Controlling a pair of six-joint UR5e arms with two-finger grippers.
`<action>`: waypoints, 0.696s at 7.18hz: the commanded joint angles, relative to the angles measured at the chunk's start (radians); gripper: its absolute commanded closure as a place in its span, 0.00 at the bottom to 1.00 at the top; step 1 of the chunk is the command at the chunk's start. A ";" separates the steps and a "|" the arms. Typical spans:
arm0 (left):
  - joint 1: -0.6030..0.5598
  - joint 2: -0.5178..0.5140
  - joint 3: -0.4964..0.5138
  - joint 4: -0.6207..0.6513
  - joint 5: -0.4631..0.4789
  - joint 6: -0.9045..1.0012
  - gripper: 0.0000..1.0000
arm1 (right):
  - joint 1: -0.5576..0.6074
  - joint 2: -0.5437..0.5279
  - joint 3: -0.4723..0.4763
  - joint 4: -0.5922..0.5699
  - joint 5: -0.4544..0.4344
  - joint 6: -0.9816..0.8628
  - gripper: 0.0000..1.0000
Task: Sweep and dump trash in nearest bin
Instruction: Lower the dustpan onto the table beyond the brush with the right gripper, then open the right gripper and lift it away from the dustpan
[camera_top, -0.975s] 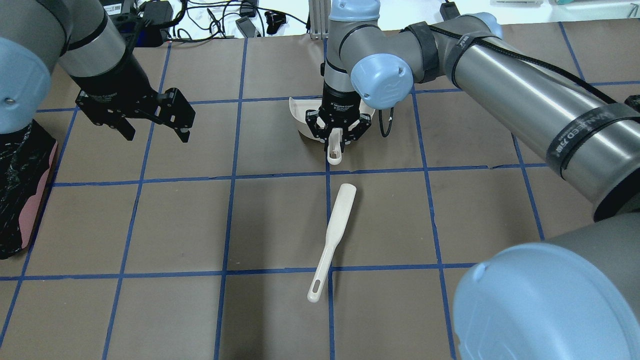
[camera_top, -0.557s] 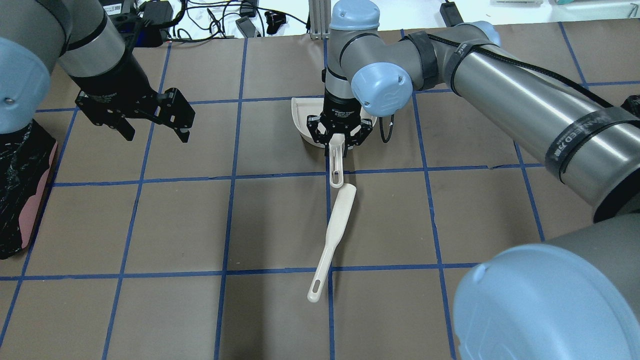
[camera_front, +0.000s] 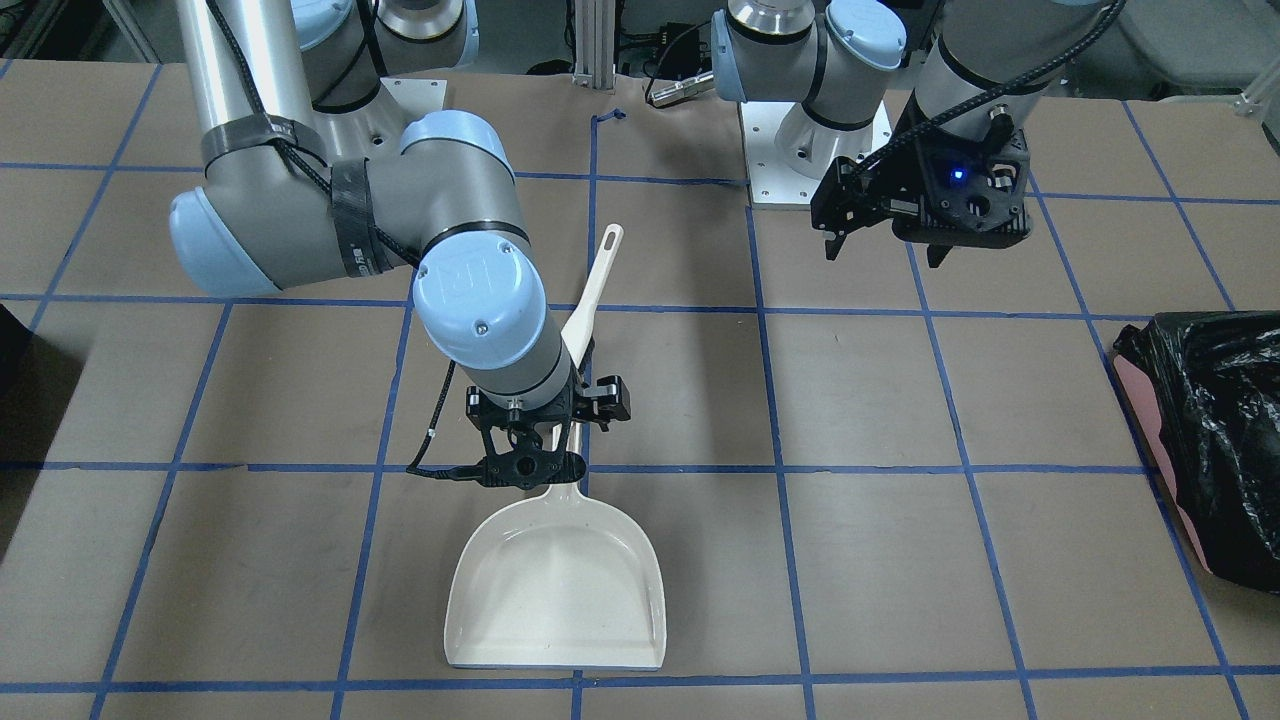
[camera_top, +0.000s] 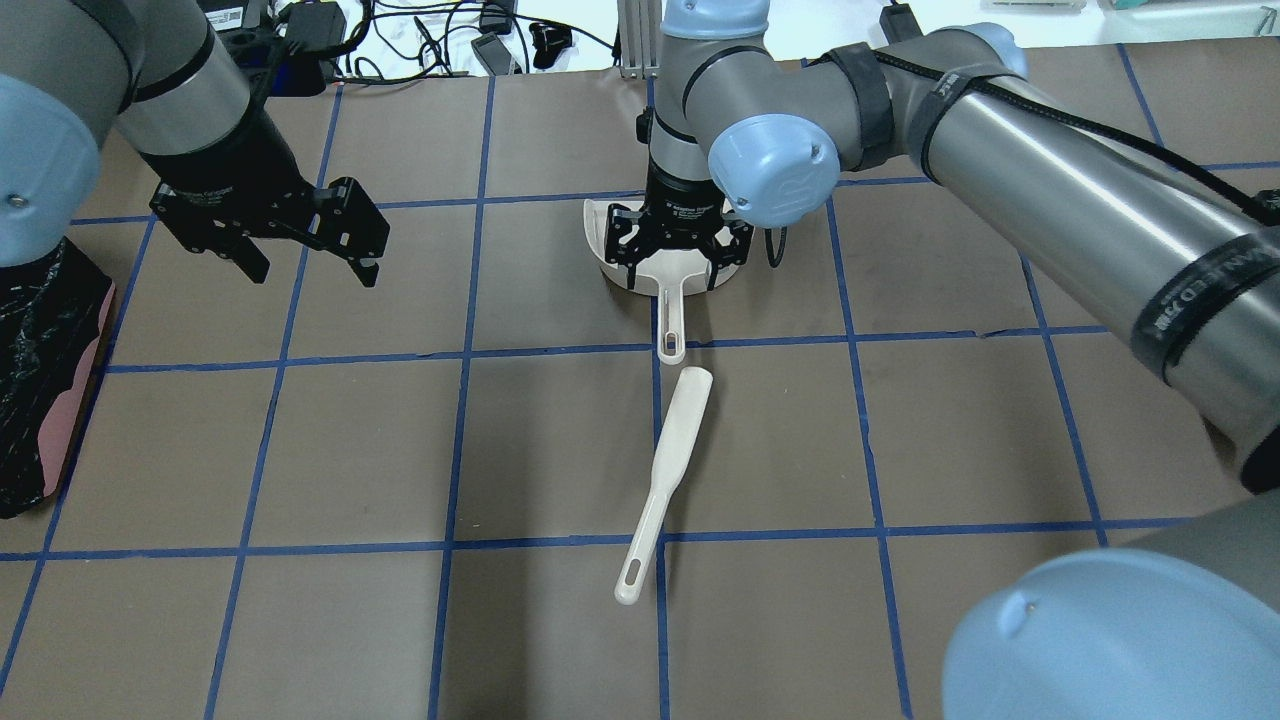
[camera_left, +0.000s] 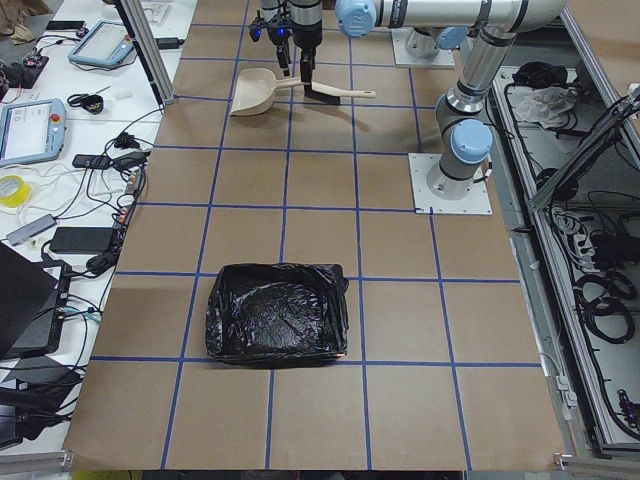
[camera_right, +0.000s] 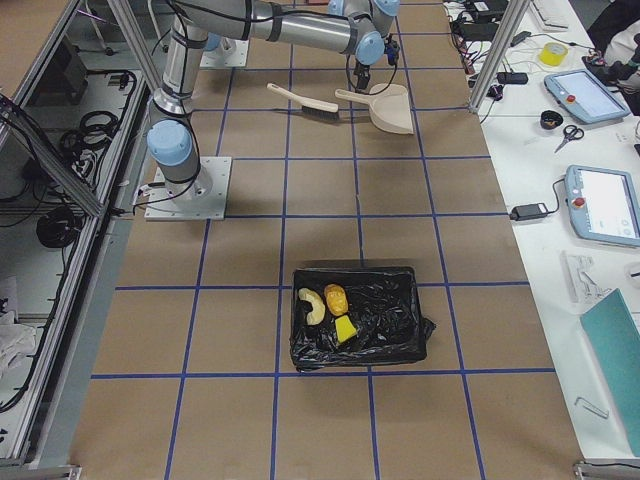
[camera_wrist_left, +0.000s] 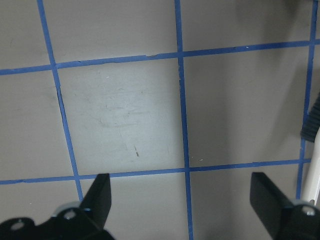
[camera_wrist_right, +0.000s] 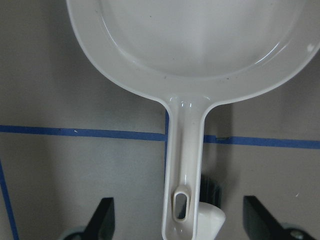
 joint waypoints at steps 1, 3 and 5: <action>0.000 -0.001 0.000 0.001 -0.001 0.000 0.00 | -0.013 -0.074 -0.040 0.022 -0.076 -0.009 0.00; -0.005 0.000 0.002 0.003 -0.005 -0.003 0.00 | -0.125 -0.186 -0.072 0.219 -0.071 -0.087 0.00; -0.005 -0.001 0.000 0.006 -0.004 -0.015 0.00 | -0.263 -0.282 -0.068 0.290 -0.079 -0.238 0.00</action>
